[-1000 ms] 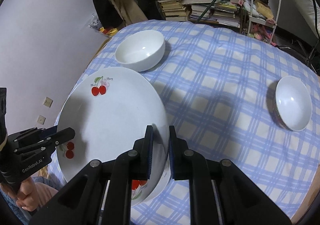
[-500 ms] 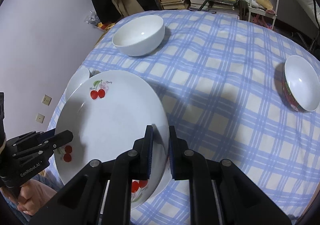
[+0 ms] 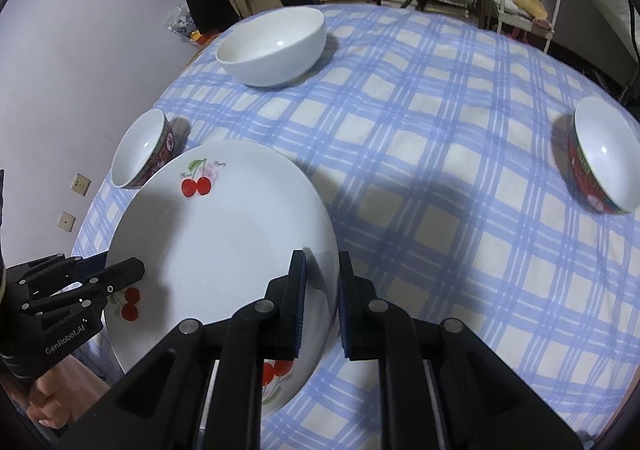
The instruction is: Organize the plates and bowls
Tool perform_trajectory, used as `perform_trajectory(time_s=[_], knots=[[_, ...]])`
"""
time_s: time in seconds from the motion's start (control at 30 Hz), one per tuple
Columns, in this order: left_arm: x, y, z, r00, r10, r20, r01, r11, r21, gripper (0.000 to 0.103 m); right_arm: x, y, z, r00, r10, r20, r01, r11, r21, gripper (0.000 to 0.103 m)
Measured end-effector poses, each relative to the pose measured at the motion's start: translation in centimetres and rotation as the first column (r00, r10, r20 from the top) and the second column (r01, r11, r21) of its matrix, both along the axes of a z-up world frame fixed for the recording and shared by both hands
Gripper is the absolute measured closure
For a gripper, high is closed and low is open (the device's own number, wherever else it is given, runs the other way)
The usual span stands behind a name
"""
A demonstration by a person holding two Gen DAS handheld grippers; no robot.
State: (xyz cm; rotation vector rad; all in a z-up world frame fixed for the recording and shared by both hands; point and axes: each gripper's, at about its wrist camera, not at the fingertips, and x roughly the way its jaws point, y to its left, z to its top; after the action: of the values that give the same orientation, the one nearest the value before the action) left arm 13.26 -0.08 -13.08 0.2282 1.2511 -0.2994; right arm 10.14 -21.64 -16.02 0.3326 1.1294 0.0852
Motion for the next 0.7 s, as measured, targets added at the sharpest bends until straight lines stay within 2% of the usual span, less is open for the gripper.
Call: perform_trajectory(time_s=[0.33,0.7], knots=[[0.7,0.5,-1.9,0.997,0.044,-0.066,-0.043,0.999,0.013,0.081,-0.3,0.7,-1.3,1.000,0.016,-0.027,-0.016,1.000,-0.015,0.087],[0.8,0.6,-2.3,0.995,0.066,-0.073,-0.064,0.997,0.033,0.081,-0.2,1.2,-1.8,0.999,0.027,-0.024,-0.028,0.999,-0.036,0.087]])
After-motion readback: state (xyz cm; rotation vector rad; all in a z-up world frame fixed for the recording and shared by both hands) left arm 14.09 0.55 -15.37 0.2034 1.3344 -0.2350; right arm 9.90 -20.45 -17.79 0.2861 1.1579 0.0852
